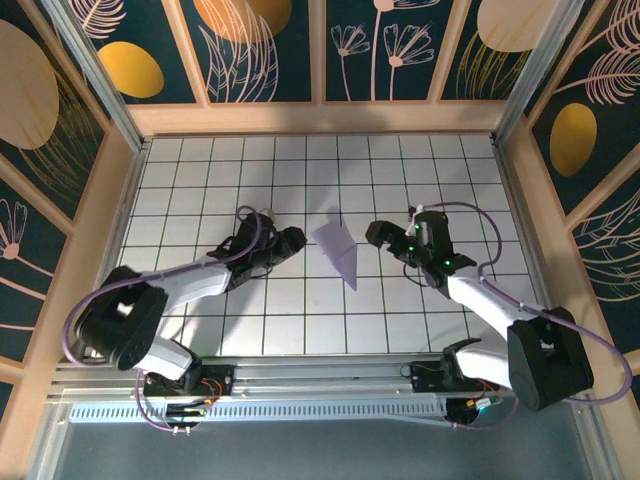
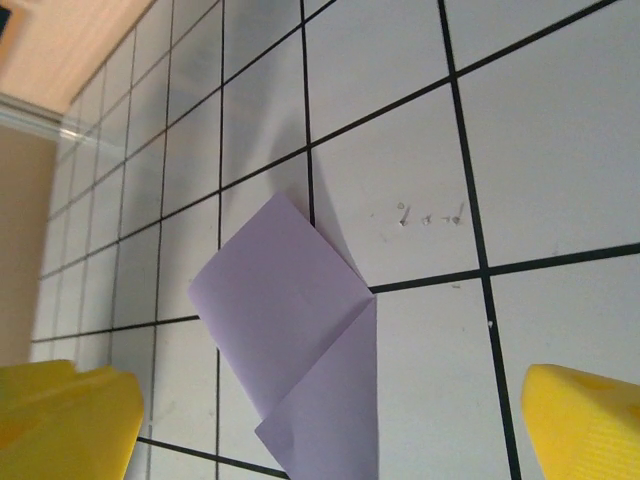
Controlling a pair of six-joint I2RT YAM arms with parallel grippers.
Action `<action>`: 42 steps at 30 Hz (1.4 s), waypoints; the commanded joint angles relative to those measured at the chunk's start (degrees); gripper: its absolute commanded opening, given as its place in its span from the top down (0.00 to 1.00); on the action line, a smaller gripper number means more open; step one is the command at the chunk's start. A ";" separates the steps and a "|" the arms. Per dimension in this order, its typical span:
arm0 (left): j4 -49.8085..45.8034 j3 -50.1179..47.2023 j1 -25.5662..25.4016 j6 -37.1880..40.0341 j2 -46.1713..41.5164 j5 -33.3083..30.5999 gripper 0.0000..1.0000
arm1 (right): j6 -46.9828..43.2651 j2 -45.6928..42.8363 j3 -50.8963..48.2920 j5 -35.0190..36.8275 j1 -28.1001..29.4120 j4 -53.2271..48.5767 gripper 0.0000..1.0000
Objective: Fold a paper plane with a square sheet of paper (fold left side to right side)
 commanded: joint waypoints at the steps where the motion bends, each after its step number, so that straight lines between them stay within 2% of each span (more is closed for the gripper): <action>1: 5.41 3.71 -0.88 -1.80 4.45 5.09 0.43 | 3.11 -2.41 -1.12 -5.48 -2.13 5.00 0.03; 12: 9.55 8.33 -1.33 -3.30 16.06 7.77 0.46 | 2.53 -4.43 -2.36 -7.27 -4.65 4.75 0.02; 20: 12.11 12.13 -1.41 -4.03 22.97 10.91 0.62 | 1.87 -5.29 -3.13 -8.52 -5.31 4.93 0.02; 26: 11.62 13.93 -1.41 -3.05 24.39 10.72 0.83 | 0.93 -4.86 -2.98 -10.07 -6.54 4.93 0.02; 29: 11.59 13.00 -1.43 -1.70 23.01 10.01 0.98 | -0.15 -4.56 -2.72 -11.94 -6.89 5.11 0.02; 30: 11.62 12.26 -1.46 -0.64 21.88 9.59 1.00 | -0.89 -4.53 -2.71 -13.01 -7.09 5.17 0.03; 34: 13.41 9.25 -1.42 5.75 16.37 10.27 1.00 | -4.97 -3.24 -2.64 -20.45 -8.46 6.61 0.03; 38: 13.89 6.67 -1.30 14.71 9.91 15.14 1.00 | -11.94 1.63 0.03 -31.24 -9.35 5.72 0.09; 42: 16.89 1.80 -1.26 20.57 3.00 20.01 1.00 | -16.18 5.71 1.46 -34.37 -8.23 5.36 0.11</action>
